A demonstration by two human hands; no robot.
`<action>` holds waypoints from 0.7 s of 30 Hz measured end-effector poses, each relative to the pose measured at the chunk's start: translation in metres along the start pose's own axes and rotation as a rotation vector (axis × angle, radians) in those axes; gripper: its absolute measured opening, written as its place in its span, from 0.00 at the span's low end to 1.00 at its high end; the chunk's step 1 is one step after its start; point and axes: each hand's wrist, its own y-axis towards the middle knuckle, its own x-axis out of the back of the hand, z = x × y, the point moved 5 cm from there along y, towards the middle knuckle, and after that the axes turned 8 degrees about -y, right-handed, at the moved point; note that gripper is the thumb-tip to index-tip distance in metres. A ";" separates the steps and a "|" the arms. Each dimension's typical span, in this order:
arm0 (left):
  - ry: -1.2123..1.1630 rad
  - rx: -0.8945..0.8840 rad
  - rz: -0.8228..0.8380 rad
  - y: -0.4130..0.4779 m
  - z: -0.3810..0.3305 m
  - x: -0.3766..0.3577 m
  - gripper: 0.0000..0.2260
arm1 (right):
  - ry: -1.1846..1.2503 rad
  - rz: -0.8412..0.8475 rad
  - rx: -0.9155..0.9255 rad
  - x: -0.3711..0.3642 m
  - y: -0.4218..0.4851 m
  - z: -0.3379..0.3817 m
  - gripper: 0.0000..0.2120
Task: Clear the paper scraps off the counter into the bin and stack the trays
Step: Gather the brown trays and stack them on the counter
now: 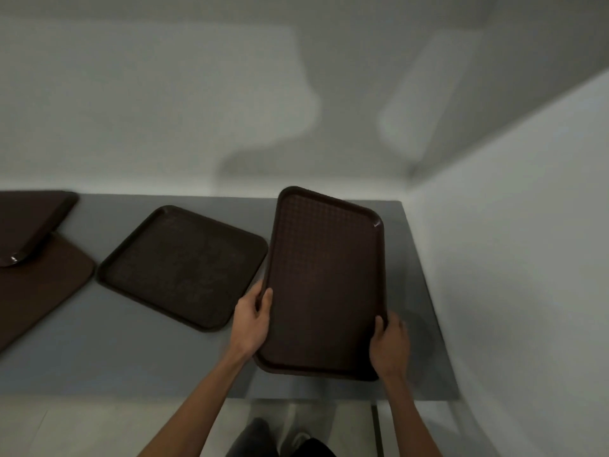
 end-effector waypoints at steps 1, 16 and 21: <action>0.061 0.014 0.006 0.003 0.005 -0.004 0.13 | 0.006 -0.019 -0.001 0.000 0.000 -0.004 0.18; 0.644 0.268 0.126 0.010 0.093 -0.032 0.13 | -0.190 -0.079 0.078 -0.022 -0.004 -0.029 0.17; 0.524 0.243 0.037 0.011 0.087 -0.003 0.12 | -0.311 -0.119 0.055 -0.010 -0.008 -0.008 0.24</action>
